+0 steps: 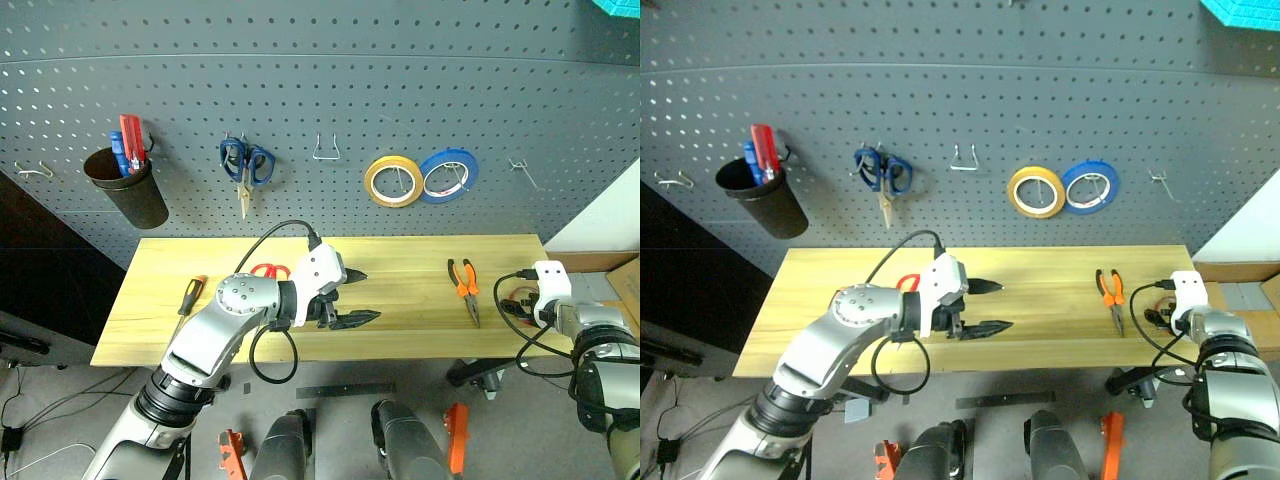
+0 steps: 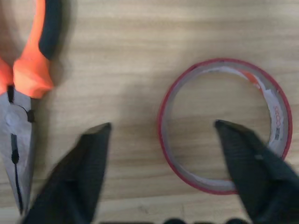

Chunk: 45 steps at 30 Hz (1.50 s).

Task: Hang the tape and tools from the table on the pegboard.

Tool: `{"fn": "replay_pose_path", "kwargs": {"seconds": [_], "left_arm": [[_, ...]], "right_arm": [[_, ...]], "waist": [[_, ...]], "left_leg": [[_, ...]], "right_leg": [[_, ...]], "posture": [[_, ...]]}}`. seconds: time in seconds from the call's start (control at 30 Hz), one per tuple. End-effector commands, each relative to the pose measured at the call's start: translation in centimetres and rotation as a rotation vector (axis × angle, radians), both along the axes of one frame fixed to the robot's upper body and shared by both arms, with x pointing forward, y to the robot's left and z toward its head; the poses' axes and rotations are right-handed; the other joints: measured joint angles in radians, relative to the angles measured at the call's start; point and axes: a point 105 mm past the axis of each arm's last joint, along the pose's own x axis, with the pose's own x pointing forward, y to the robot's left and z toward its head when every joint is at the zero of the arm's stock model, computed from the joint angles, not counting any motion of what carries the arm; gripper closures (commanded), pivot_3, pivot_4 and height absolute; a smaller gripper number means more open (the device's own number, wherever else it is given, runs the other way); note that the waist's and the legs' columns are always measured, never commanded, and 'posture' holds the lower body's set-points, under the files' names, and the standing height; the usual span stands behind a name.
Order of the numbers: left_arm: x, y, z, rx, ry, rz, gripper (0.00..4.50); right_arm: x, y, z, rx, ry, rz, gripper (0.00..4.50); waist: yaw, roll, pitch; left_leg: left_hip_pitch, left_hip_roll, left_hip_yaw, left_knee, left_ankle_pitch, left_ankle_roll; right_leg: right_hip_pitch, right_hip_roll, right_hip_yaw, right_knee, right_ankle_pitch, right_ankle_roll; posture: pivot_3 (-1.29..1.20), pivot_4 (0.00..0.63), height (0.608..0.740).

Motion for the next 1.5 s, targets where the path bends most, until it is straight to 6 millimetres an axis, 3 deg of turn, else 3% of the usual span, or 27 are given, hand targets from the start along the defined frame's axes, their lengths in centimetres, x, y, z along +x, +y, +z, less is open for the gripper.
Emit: {"fn": "replay_pose_path", "kwargs": {"seconds": [0.03, 0.23, 0.5, 0.67, 0.8, 0.93, 1.33, 1.5], "left_arm": [[0.0, -0.4, 1.8, -0.040, -0.090, -0.024, 0.98], [0.0, 0.0, 2.2, -0.061, -0.097, -0.016, 0.98], [0.3, 0.8, 2.7, -0.076, -0.099, 0.012, 0.98], [0.7, 1.3, 3.2, -0.107, -0.104, 0.046, 0.98], [1.0, 1.7, 3.7, -0.139, -0.108, 0.071, 0.98], [1.8, 1.7, 4.7, -0.198, -0.123, 0.104, 0.98], [3.3, 0.9, 6.1, -0.237, -0.177, 0.101, 0.98], [3.7, 0.3, 6.4, -0.247, -0.190, 0.086, 0.98]], "right_arm": [[0.2, 0.2, 0.1, -0.052, 0.018, 0.065, 2.27], [-0.3, 1.0, -1.2, -0.105, 0.081, 0.147, 4.40], [-1.2, 1.7, -2.9, -0.152, 0.133, 0.216, 4.46], [-0.5, 1.7, -1.9, -0.162, 0.074, 0.255, 4.46], [0.5, 1.4, 0.8, -0.200, -0.043, 0.298, 4.46], [0.9, 2.0, 5.4, -0.274, -0.237, 0.320, 4.46], [-3.4, 11.5, 18.0, -0.542, -0.769, 0.332, 4.46], [-3.6, 12.7, 21.0, -0.594, -0.897, 0.288, 4.46]], "waist": [[0.000, 0.000, 0.000], [0.000, -0.001, 0.002], [0.002, -0.004, 0.004], [0.002, -0.006, 0.005], [0.002, -0.006, 0.005], [0.004, -0.001, 0.010], [-0.001, 0.002, 0.024], [-0.001, 0.001, 0.027]], "left_leg": [[0.000, 0.000, 0.000, 0.000, 0.000, 0.000], [0.000, 0.000, 0.000, 0.000, 0.000, 0.000], [0.000, 0.001, -0.001, 0.001, 0.000, 0.000], [0.000, 0.001, -0.002, 0.001, 0.000, 0.000], [0.000, 0.001, -0.002, 0.001, 0.000, 0.000], [-0.001, 0.002, -0.002, 0.001, 0.000, 0.000], [-0.002, 0.003, -0.004, 0.001, 0.000, 0.000], [-0.007, 0.002, -0.004, 0.001, 0.000, 0.000]], "right_leg": [[0.000, 0.000, 0.000, 0.000, 0.000, 0.000], [0.000, 0.000, 0.000, 0.000, 0.000, 0.000], [0.001, 0.000, -0.001, 0.000, 0.000, 0.000], [0.001, 0.000, -0.001, 0.000, 0.000, 0.000], [0.001, 0.000, -0.001, 0.000, 0.000, 0.000], [0.000, -0.002, -0.001, 0.000, 0.000, 0.002], [-0.001, -0.002, -0.002, 0.001, -0.002, 0.004], [-0.006, -0.002, -0.003, 0.000, -0.002, 0.004]], "posture": [[-0.04, 0.261, 0.740], [-0.03, 0.262, 0.740], [-0.02, 0.260, 0.740], [-0.03, 0.256, 0.740], [-0.03, 0.256, 0.740], [-0.07, 0.272, 0.740], [-0.15, 0.298, 0.740], [-0.16, 0.299, 0.740]]}}
